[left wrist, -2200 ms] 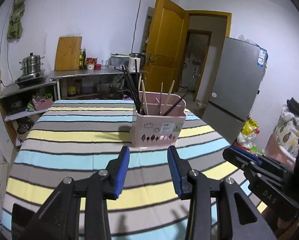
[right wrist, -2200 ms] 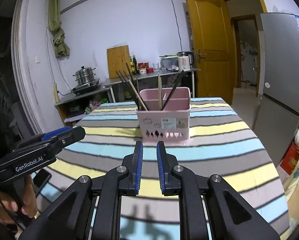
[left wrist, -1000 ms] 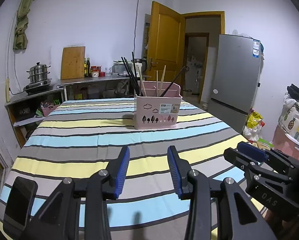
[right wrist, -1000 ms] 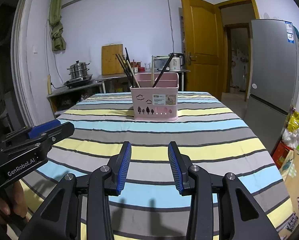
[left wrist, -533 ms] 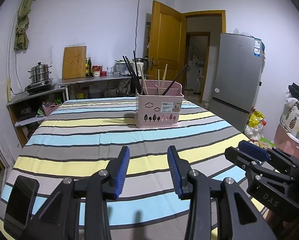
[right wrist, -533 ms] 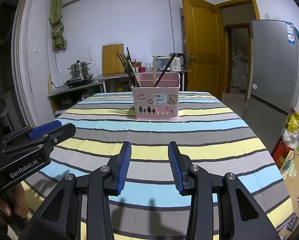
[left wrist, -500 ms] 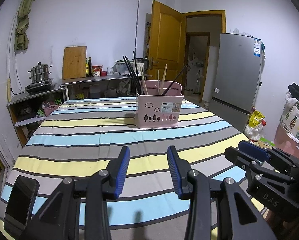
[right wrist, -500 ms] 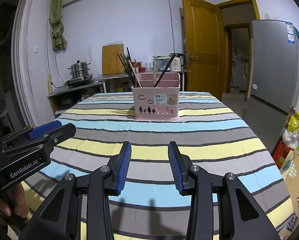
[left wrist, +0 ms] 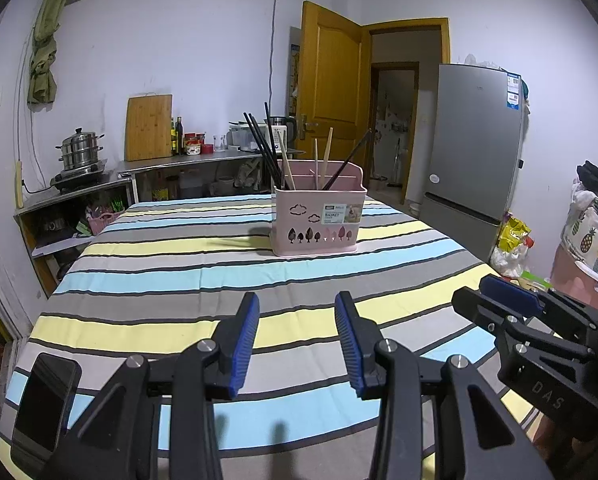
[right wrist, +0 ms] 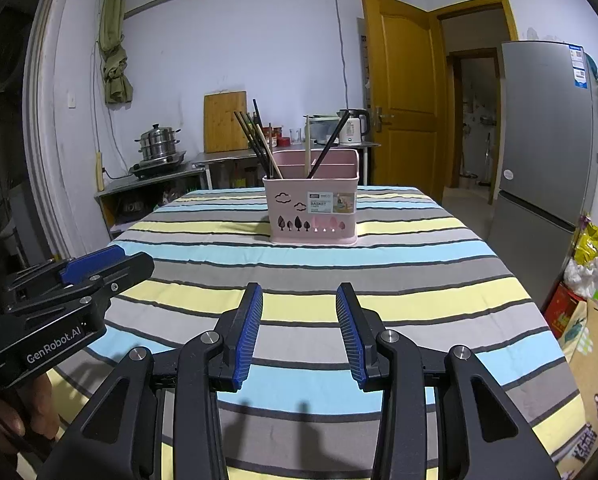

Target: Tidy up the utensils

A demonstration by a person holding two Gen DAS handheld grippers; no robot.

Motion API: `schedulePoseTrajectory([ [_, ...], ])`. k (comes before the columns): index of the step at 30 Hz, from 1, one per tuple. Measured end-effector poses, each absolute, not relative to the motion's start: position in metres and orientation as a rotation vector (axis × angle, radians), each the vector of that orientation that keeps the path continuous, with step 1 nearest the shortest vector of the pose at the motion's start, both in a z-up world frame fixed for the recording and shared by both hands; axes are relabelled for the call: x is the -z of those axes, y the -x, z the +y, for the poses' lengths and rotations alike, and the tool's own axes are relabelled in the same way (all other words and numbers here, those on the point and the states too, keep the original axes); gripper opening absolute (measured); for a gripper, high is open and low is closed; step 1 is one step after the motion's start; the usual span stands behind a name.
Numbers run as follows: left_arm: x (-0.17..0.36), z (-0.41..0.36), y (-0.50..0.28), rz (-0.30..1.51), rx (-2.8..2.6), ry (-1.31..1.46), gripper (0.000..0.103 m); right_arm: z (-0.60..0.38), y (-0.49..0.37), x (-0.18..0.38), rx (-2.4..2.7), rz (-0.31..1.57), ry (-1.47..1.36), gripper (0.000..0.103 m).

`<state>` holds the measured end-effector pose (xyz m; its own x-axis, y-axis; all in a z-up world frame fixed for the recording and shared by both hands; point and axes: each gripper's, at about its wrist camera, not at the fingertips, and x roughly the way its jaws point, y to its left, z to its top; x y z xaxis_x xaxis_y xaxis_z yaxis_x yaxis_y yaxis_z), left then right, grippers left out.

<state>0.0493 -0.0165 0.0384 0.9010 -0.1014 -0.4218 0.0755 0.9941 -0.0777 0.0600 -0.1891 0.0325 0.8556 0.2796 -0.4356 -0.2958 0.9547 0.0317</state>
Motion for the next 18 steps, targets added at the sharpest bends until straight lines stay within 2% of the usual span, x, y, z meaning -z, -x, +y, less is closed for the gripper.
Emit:
schedulePoseTrajectory([
  [18,-0.0374,-0.0173,-0.0491,0.448,0.091,0.056,0.041,-0.1857,-0.058,-0.0337,-0.306,0.457,0.041,0.039],
])
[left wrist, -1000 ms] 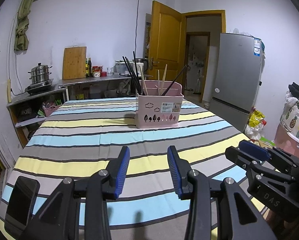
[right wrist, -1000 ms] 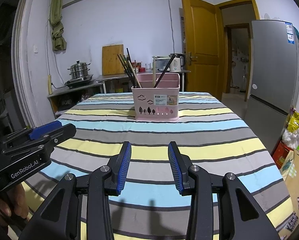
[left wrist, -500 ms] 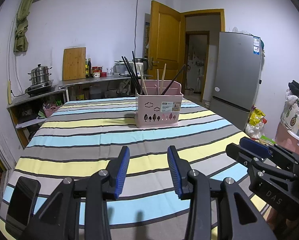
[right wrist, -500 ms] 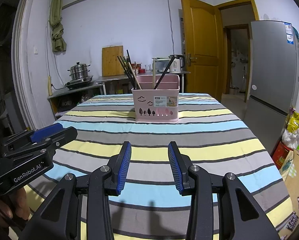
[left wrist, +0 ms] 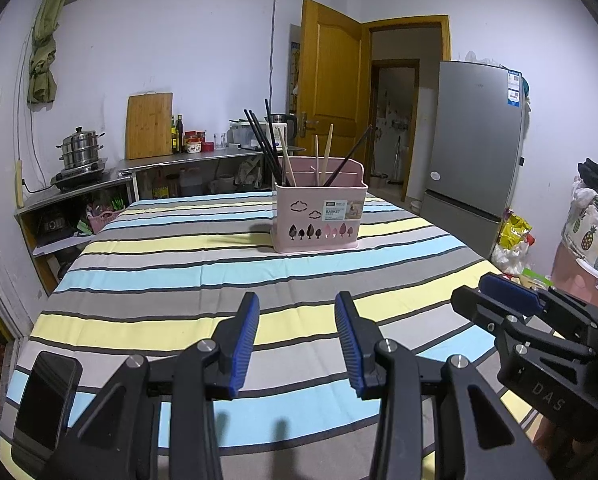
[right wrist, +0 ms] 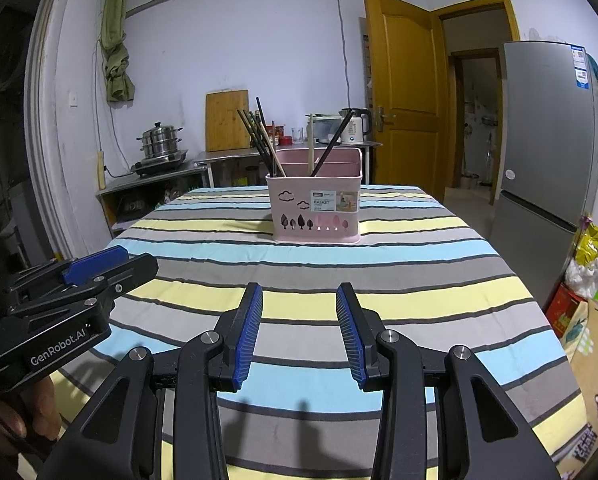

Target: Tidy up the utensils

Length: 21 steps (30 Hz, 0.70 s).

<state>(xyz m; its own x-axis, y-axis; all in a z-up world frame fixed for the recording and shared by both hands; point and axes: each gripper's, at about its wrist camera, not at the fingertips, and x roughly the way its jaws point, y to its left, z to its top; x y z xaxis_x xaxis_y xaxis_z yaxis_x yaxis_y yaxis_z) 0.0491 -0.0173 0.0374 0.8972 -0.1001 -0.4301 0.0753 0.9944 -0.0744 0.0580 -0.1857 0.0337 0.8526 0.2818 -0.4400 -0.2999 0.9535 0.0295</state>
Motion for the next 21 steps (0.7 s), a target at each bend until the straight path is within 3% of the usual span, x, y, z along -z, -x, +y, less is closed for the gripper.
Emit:
schedulePoseTrajectory([
  [21,-0.038,-0.0226,-0.0495,0.463,0.098,0.027,0.041,-0.1857,-0.0571,-0.0346,-0.307,0.458,0.043,0.039],
])
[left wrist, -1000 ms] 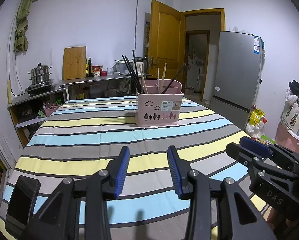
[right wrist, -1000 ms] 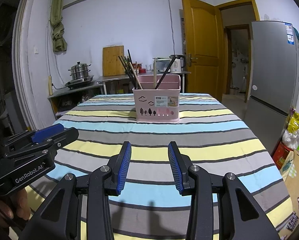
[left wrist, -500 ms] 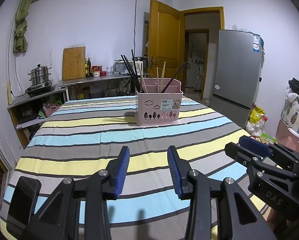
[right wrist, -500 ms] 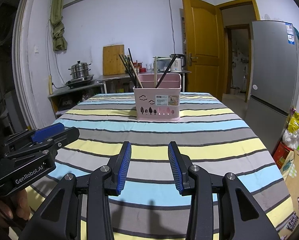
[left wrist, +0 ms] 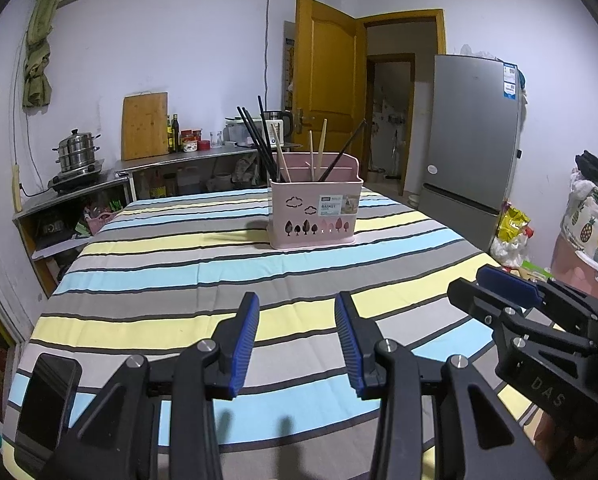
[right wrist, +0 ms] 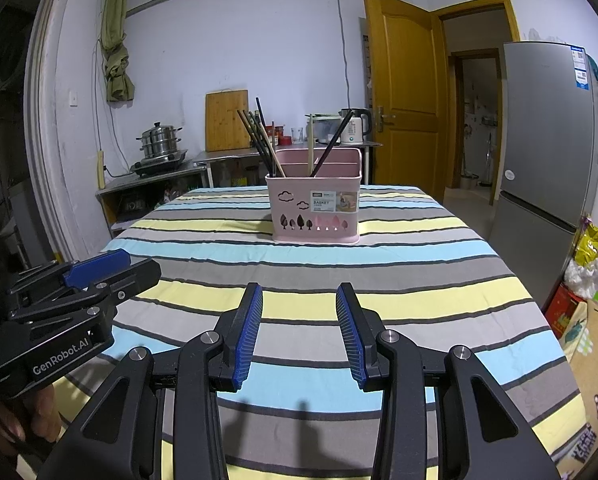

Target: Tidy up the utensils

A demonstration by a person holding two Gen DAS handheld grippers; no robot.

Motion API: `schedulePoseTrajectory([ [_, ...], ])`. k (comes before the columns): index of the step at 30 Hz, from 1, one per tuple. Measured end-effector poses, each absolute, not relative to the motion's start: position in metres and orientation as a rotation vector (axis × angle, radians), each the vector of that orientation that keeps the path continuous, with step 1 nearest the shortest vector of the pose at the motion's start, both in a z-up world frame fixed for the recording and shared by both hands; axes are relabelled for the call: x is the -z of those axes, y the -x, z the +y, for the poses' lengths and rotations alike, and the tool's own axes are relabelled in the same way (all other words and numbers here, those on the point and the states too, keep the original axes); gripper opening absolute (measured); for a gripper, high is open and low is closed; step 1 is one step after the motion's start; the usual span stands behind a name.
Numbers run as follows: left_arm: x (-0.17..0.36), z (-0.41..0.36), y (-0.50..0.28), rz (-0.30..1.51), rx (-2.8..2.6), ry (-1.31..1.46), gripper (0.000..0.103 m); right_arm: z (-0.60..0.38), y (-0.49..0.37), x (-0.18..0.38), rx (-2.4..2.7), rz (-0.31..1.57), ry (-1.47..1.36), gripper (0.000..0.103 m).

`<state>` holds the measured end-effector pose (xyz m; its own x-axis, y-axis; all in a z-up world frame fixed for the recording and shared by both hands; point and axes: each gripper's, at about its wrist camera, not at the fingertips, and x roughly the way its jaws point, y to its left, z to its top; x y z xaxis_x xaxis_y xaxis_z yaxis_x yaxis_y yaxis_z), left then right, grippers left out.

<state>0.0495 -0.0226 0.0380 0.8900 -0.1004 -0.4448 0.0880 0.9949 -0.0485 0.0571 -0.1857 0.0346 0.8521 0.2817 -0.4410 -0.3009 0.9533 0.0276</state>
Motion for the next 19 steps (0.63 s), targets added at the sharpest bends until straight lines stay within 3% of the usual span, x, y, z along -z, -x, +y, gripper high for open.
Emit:
schedulePoseTrajectory([
  [19,-0.0381,-0.0236,-0.0501,0.466,0.086,0.032,0.041,-0.1866,-0.0577,-0.0344,-0.304,0.455,0.042,0.039],
])
